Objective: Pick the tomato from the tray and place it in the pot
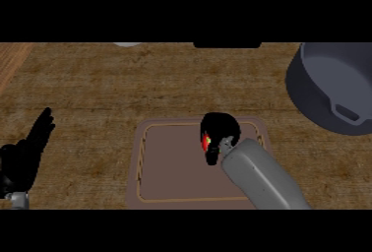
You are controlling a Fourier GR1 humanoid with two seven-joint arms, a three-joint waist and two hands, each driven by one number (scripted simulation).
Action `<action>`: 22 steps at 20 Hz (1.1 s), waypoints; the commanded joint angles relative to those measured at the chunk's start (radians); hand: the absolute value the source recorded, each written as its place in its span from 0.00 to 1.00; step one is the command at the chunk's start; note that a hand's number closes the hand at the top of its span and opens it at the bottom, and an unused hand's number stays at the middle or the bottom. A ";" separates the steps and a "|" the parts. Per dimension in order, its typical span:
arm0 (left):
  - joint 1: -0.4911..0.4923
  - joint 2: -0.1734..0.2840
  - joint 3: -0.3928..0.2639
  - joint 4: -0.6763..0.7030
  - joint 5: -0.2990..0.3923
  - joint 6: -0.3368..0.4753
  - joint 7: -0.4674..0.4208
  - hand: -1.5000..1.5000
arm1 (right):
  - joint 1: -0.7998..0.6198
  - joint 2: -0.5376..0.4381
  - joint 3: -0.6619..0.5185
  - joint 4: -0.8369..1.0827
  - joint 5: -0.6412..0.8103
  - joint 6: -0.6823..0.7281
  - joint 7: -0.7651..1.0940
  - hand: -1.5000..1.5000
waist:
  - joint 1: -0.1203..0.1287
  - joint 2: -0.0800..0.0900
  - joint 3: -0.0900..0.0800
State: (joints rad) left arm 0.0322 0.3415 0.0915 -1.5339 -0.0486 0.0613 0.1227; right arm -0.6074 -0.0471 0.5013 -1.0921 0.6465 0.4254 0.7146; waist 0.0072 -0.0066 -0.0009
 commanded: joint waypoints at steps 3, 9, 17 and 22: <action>-0.021 -0.008 0.009 0.019 -0.011 0.002 -0.004 0.50 | 0.013 -0.171 -0.122 0.029 0.032 -0.134 -0.196 1.00 | -0.007 0.009 0.001; -0.051 -0.033 0.008 0.036 -0.032 0.000 0.014 0.50 | -0.033 -0.235 -0.208 0.081 0.065 -0.129 -0.274 1.00 | -0.004 0.007 0.001; -0.005 -0.017 0.042 0.036 -0.005 -0.025 -0.007 0.50 | -0.010 -0.319 -0.158 -0.187 0.266 -0.307 -0.151 1.00 | -0.021 0.000 0.000; -0.024 -0.027 0.030 0.019 -0.016 -0.017 0.018 0.50 | -0.058 -0.348 -0.195 -0.322 0.388 -0.393 -0.014 1.00 | -0.021 0.001 0.000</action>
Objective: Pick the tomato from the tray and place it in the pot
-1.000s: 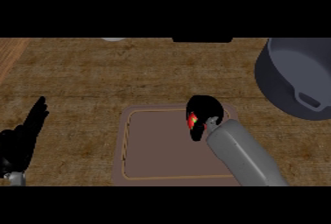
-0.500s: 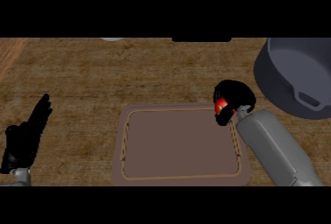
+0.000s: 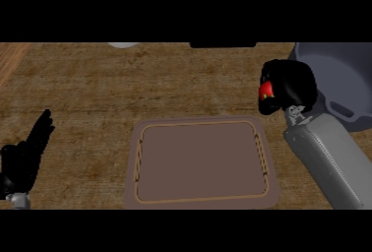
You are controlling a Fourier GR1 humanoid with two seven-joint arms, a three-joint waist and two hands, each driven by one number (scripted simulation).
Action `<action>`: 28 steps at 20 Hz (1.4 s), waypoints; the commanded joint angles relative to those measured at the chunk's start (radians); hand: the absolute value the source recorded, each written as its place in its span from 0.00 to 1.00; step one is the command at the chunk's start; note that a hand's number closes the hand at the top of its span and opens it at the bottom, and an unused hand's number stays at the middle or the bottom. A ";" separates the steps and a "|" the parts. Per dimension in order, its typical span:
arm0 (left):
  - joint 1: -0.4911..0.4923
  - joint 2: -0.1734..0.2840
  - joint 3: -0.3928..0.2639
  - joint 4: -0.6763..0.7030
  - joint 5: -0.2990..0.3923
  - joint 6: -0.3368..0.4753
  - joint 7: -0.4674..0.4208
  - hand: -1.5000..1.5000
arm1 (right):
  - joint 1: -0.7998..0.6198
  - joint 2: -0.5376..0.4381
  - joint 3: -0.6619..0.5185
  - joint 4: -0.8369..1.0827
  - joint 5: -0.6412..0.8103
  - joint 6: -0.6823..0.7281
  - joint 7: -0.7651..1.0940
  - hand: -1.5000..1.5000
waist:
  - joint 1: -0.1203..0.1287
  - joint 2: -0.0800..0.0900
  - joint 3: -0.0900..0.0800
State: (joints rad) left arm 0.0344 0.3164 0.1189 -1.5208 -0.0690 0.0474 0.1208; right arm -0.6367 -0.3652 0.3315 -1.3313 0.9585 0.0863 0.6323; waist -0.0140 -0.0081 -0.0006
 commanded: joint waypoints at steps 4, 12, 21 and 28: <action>0.022 0.014 0.020 -0.007 0.014 -0.031 -0.016 0.50 | 0.010 -0.040 -0.150 -0.188 -0.011 -0.083 0.043 1.00 | 0.009 0.005 0.001; -0.007 0.000 0.029 0.000 0.002 -0.040 -0.019 0.50 | -0.050 -0.088 -0.345 -0.073 -0.080 -0.154 -0.108 1.00 | 0.019 0.010 0.001; -0.008 -0.058 -0.022 -0.072 -0.064 0.000 0.035 0.50 | -0.214 -0.173 -0.488 0.322 -0.132 -0.219 -0.364 1.00 | 0.034 0.013 0.001; -0.055 -0.056 -0.013 -0.032 -0.067 -0.008 0.040 0.50 | -0.322 -0.234 -0.556 0.719 -0.126 -0.336 -0.605 1.00 | 0.049 0.021 0.002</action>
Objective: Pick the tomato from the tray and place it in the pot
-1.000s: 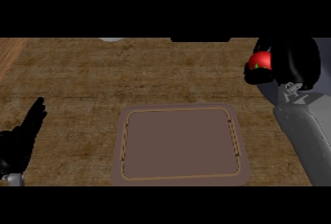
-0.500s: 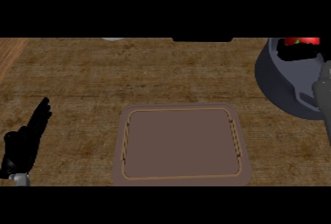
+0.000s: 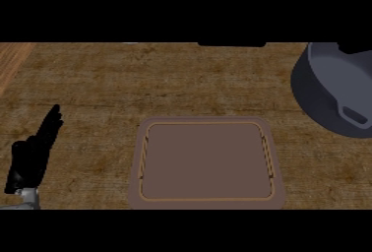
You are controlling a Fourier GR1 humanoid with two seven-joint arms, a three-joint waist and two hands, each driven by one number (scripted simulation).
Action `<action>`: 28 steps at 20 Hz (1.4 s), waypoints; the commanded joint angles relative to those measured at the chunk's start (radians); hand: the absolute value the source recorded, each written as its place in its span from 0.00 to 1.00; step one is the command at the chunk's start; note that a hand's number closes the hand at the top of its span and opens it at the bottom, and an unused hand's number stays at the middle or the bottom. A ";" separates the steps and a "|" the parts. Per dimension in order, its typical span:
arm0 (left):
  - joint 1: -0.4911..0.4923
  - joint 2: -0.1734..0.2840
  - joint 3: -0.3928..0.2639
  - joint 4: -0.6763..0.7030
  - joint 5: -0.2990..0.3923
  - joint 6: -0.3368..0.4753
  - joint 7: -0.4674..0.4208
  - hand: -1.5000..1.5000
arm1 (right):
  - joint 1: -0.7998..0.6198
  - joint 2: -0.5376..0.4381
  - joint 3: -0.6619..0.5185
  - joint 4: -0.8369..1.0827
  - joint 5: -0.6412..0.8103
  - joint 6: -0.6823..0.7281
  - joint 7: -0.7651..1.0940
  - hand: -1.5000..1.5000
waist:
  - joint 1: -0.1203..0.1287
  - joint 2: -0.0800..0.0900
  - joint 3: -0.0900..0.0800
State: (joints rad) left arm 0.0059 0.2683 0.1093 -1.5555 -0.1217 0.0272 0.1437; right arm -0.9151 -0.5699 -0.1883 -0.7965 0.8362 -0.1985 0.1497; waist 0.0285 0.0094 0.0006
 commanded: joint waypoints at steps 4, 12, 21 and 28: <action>0.010 0.021 0.008 -0.018 0.024 -0.051 -0.008 0.50 | -0.084 -0.050 -0.044 0.349 0.032 -0.123 -0.197 1.00 | 0.030 0.010 0.002; -0.064 0.014 0.006 -0.002 0.015 -0.038 0.025 0.50 | -0.123 -0.062 -0.090 0.533 0.022 -0.151 -0.255 1.00 | 0.049 0.023 0.004; -0.085 -0.019 -0.025 0.035 -0.012 -0.021 -0.002 0.50 | -0.186 -0.082 -0.193 0.604 -0.078 -0.067 -0.327 0.00 | 0.065 0.033 0.005; -0.052 -0.009 -0.019 0.017 -0.012 -0.029 -0.016 0.50 | -0.174 -0.075 -0.367 0.534 -0.259 -0.139 -0.553 0.00 | 0.054 0.025 0.009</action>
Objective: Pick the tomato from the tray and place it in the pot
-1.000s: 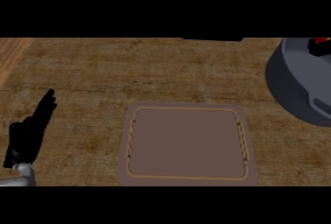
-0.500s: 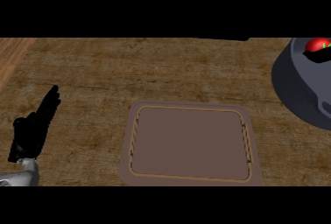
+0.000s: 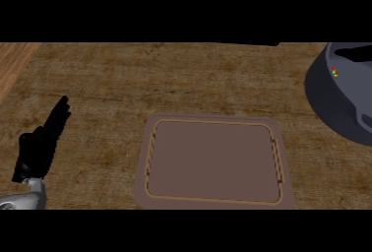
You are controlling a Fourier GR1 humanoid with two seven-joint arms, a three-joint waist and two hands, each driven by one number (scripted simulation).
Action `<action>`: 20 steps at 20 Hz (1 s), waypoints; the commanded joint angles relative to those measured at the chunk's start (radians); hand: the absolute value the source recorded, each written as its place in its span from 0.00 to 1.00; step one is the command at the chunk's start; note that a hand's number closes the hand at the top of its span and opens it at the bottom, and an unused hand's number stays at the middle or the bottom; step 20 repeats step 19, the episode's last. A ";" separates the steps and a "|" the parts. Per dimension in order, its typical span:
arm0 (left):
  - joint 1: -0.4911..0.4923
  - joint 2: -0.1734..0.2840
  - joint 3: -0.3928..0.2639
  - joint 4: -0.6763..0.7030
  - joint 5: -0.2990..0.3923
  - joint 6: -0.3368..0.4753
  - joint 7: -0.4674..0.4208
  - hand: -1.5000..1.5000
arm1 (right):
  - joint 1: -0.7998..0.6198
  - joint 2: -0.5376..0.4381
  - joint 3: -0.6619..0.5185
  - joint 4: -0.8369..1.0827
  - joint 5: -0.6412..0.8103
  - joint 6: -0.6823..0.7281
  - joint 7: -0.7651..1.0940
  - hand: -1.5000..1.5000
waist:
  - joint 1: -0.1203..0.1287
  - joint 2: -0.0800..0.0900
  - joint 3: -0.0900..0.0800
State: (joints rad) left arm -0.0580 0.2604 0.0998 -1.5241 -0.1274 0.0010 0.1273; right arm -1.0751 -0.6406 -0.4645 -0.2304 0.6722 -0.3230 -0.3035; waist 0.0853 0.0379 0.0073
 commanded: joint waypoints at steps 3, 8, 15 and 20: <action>0.006 0.003 0.010 -0.004 0.004 0.001 0.015 0.50 | -0.008 -0.009 -0.184 -0.026 -0.197 0.039 -0.156 0.00 | -0.019 -0.008 0.000; 0.033 -0.020 0.004 0.017 -0.015 0.020 -0.024 0.50 | 0.010 -0.022 -0.214 0.021 -0.239 0.137 -0.174 0.00 | -0.035 -0.016 -0.004; 0.028 0.004 0.040 0.005 -0.008 0.017 0.011 0.50 | 0.107 -0.102 -0.254 0.024 -0.308 0.315 -0.232 0.00 | -0.061 -0.027 -0.005; 0.059 0.014 0.046 -0.008 0.012 -0.021 -0.004 0.50 | 0.191 -0.133 -0.281 0.014 -0.357 0.401 -0.285 0.00 | -0.069 -0.031 -0.006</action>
